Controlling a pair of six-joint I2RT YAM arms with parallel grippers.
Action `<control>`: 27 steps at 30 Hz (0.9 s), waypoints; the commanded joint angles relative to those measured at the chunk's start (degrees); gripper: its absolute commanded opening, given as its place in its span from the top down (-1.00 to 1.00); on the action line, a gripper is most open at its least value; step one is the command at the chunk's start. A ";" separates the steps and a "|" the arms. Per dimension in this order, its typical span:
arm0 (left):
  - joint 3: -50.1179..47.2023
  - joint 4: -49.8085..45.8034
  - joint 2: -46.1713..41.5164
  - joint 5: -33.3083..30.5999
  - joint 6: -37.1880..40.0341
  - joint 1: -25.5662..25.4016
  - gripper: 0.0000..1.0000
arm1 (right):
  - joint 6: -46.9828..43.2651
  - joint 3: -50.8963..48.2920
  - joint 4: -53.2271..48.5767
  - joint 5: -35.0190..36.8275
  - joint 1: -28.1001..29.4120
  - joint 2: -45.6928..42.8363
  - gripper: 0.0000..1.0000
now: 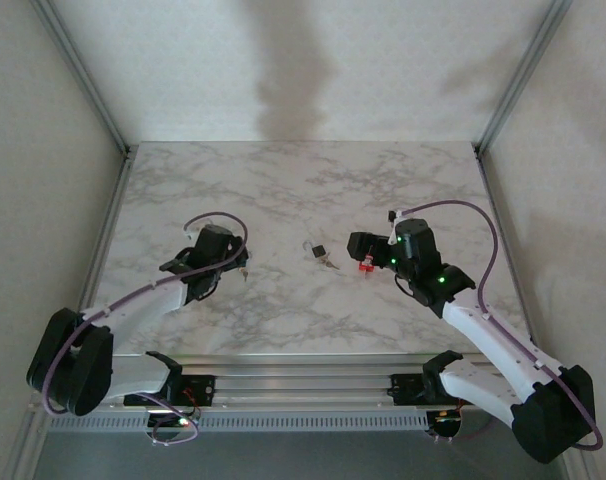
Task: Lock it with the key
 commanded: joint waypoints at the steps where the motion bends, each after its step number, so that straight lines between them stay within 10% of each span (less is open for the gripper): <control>1: 3.41 -3.31 2.47 0.34 2.61 -0.62 -0.96 | -0.60 -0.59 0.39 0.19 1.03 -0.53 -0.99; 18: 18.70 -23.43 17.14 20.28 10.15 2.68 -0.91 | 0.11 1.33 -2.30 -2.81 1.88 0.38 -0.98; 27: 19.86 -25.32 20.17 18.35 12.30 3.01 -0.83 | 0.09 1.68 -2.46 -3.23 1.92 1.66 -0.98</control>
